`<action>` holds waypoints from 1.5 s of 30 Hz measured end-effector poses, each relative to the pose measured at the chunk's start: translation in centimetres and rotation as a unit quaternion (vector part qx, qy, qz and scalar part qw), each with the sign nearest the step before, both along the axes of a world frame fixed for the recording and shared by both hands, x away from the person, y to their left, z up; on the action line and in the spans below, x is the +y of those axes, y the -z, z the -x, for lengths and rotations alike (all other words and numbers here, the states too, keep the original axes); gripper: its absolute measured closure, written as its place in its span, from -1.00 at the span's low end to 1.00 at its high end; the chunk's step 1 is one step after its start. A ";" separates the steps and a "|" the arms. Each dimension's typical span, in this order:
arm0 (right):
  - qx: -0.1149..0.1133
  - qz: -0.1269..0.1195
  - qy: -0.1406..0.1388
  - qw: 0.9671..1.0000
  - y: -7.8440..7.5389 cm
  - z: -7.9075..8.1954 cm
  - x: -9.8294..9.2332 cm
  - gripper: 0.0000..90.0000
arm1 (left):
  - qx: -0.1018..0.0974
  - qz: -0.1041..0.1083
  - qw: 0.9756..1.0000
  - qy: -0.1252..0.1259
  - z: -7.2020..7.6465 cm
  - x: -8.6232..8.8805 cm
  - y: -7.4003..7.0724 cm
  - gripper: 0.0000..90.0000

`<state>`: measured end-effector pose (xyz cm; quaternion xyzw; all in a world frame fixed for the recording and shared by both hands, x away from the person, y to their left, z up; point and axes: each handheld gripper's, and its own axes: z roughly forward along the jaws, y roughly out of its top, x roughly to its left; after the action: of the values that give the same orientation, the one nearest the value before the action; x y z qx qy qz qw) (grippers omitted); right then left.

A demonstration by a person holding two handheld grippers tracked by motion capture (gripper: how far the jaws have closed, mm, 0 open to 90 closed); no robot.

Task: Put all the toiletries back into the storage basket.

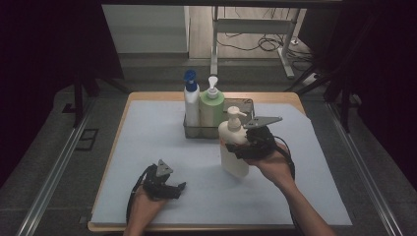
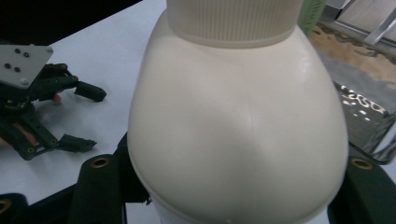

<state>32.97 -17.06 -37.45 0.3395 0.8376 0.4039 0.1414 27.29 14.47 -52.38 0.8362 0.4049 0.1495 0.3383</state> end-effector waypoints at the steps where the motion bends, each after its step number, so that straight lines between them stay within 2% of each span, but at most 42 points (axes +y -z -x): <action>1: 0.000 -0.001 0.002 1.000 -0.1 -0.1 -0.2 -0.18 | 0.000 0.000 1.000 0.000 0.0 0.0 0.0 -0.73; 25: -0.018 -0.014 0.060 0.998 -4.3 -3.1 -2.9 -0.18 | 0.001 -0.001 1.000 0.001 0.0 0.0 0.0 -0.73; 34: -0.028 -0.011 0.086 0.996 -4.8 -4.7 -3.1 -0.18 | 0.000 -0.001 1.000 0.000 0.0 0.0 0.0 -0.73; 45: -0.038 -0.021 0.109 0.993 -5.1 -6.9 -2.9 -0.18 | 0.000 -0.001 1.000 0.000 0.0 0.0 0.0 -0.73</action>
<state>39.83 -19.96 -32.37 0.4162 0.7808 0.4163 0.2092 27.32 14.48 -52.38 0.8367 0.4046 0.1493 0.3377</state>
